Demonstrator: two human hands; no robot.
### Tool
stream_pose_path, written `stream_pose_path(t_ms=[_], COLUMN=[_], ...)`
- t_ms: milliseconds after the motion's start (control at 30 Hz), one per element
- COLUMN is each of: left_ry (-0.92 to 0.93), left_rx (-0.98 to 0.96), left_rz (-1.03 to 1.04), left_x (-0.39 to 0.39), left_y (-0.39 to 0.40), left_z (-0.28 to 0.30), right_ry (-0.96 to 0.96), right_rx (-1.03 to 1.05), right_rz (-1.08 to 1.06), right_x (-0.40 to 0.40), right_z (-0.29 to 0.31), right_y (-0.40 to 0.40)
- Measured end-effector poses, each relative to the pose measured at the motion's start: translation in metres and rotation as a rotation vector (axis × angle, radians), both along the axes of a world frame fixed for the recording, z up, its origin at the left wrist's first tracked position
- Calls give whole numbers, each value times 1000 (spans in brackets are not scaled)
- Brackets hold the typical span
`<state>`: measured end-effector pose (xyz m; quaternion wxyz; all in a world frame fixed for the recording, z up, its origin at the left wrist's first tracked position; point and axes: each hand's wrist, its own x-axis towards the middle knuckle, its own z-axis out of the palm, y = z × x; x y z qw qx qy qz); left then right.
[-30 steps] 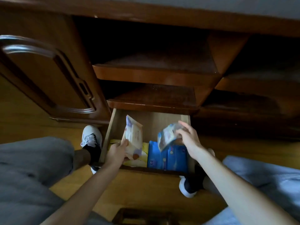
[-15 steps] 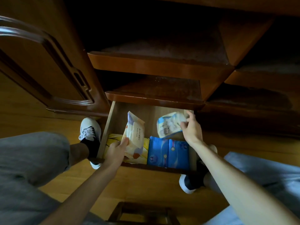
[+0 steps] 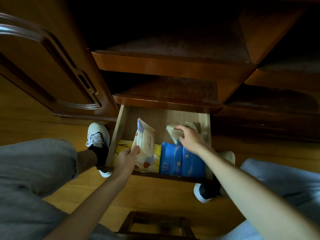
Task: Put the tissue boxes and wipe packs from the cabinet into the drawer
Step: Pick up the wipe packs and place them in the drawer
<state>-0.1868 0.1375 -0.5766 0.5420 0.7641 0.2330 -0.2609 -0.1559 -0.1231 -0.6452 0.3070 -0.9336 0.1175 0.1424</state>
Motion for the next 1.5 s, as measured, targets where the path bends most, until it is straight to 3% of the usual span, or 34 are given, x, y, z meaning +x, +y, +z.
stream_pose_path(t_ms=[133, 200, 367, 500, 567, 700, 767, 900, 1100, 1167, 1300, 1367, 1500], left_ry=[13, 8, 34, 19, 31, 13, -109, -221, -316, -300, -278, -277, -259], left_rx=[-20, -30, -29, -3, -43, -213, -175, 77, 272, 266, 251, 250, 250], left_rz=[6, 4, 24, -24, -19, 90, 87, 106, -7, -3, -11, 2, -3], left_x=[-2, -3, 0, -2, -3, -2, 1, 6, 12, 12, 14, 16, 21], left_y=[1, 0, -3, -4, -6, -15, -14, -1, 22, 28, 37, 39, 39], left_z=[-3, -4, -8, -17, -22, -23, -23, -23, -27, -29, -31, -33, -37], right_ry=[199, 270, 352, 166, 45, 492, 458, 261, 57, 79, 244, 274, 318], right_rx=[-487, -619, -696, -667, -434, 786, 978, 743, 306, 99, -33, -197, -294], right_rz=[219, 276, 319, 240, 123, -156, -225, -237, -25, 95, 318, 356, 329], right_x=[12, 10, 0, 1, 3, 6, 5, 17, 79, 103, 113, 101, 97], right_z=[-12, -21, -37, -26, -14, 11, 11, 7, 2, -2, -44, -65, -77], right_y=[-29, -35, -21, -25, -12, 46, 61, 56, 66, 82, 132, 149, 155])
